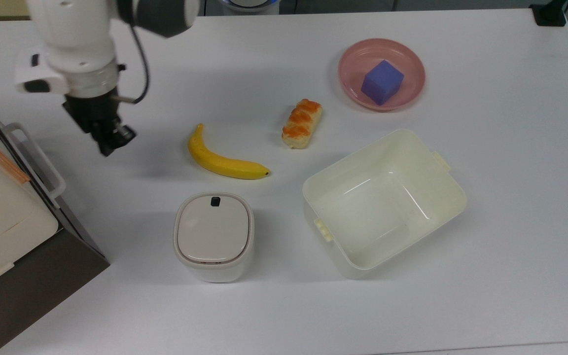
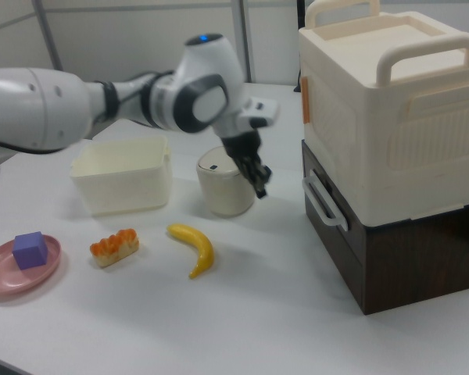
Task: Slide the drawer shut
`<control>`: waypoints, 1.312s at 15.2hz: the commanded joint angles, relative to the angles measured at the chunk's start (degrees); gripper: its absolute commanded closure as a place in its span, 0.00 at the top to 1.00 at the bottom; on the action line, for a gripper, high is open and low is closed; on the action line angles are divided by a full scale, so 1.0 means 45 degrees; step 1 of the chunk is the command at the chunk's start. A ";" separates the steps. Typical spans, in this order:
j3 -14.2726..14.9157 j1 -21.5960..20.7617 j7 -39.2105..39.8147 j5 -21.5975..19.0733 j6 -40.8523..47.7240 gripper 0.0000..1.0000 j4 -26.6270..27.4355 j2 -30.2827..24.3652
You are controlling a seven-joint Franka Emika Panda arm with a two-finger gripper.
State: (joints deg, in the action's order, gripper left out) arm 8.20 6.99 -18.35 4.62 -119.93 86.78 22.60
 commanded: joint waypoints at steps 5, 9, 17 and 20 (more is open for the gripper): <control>-0.0727 -0.1394 0.2339 -0.0129 0.3326 0.00 0.0247 -0.1972; -0.0689 -0.2312 0.3040 -0.0149 0.4343 0.00 0.0266 -0.2657; -0.0435 -0.3037 0.4292 -0.0148 0.4502 0.03 0.1262 -0.4045; -0.0435 -0.2881 0.4117 -0.0149 0.4970 0.20 0.1185 -0.4299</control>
State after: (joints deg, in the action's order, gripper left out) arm 4.91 -5.30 -0.61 4.58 -99.57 89.79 6.60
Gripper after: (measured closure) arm 0.960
